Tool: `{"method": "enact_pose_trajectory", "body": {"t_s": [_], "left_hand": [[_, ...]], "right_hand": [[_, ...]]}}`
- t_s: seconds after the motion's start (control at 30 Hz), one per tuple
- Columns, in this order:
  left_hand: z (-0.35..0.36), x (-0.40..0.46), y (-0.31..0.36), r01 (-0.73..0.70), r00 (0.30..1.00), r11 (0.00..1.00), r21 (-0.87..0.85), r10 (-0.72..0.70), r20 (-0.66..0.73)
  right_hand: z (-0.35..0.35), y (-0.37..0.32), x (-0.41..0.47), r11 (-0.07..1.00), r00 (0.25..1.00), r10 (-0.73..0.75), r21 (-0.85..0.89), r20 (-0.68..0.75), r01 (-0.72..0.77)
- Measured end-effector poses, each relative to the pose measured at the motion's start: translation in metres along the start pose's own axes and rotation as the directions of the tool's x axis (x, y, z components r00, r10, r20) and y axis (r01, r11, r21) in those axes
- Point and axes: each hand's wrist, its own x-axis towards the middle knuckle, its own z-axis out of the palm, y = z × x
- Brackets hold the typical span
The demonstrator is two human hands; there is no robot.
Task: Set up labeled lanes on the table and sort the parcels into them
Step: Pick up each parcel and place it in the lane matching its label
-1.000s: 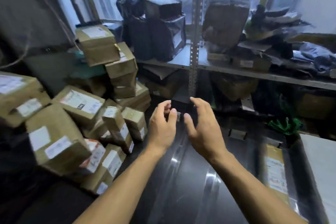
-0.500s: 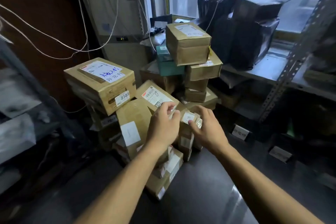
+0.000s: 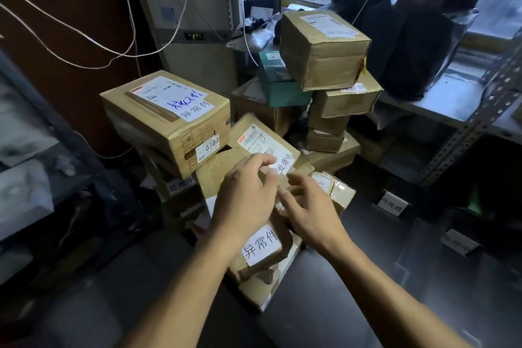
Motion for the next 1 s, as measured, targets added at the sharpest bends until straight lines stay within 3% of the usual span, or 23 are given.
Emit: {"method": "enact_pose_trajectory", "body": {"t_s": [0.1,0.17,0.27,0.33,0.4,0.47,0.53,0.6,0.7,0.83,1.0], "left_hand": [[-0.014,-0.011,-0.011,-0.034,0.995,0.999,-0.016,0.033,-0.096],[-0.028,-0.016,-0.009,-0.136,0.958,0.988,-0.068,0.114,-0.262],[-0.054,-0.008,-0.012,-0.265,0.793,0.96,-0.089,0.164,-0.587],[-0.069,0.009,-0.023,-0.22,0.712,0.967,-0.13,0.068,-0.699],[-0.078,0.028,-0.035,-0.03,0.747,0.945,-0.326,-0.195,-0.635],[-0.08,0.046,-0.047,0.203,0.759,0.851,-0.485,-0.449,-0.471],[-0.08,0.057,-0.058,0.372,0.753,0.816,-0.443,-0.544,-0.371],[-0.079,0.061,-0.064,0.443,0.752,0.797,-0.41,-0.579,-0.314],[-0.081,0.063,-0.068,0.429,0.762,0.77,-0.472,-0.589,-0.269],[-0.087,0.059,-0.06,0.274,0.782,0.814,-0.512,-0.498,-0.373],[-0.088,0.047,-0.038,0.097,0.84,0.828,-0.552,-0.366,-0.401]], "right_hand": [[0.003,-0.015,0.005,0.996,0.999,0.022,0.082,0.031,-0.024],[0.003,-0.032,0.017,0.991,0.999,-0.009,0.131,0.036,0.004],[0.007,-0.066,0.048,0.975,0.997,-0.078,0.209,0.0,0.076],[0.016,-0.09,0.074,0.966,0.993,-0.118,0.229,-0.023,0.12],[0.027,-0.11,0.099,0.958,0.994,-0.11,0.263,-0.021,0.112],[0.038,-0.123,0.12,0.963,0.997,-0.079,0.261,0.02,0.071],[0.049,-0.13,0.134,0.969,0.995,-0.057,0.246,0.082,0.035],[0.058,-0.133,0.14,0.961,0.994,-0.024,0.276,0.104,-0.006],[0.062,-0.134,0.139,0.93,0.998,-0.004,0.366,0.066,-0.021],[0.055,-0.135,0.124,0.893,0.999,-0.037,0.448,-0.013,0.039],[0.021,-0.125,0.095,0.822,0.996,-0.036,0.564,-0.082,0.076]]}}
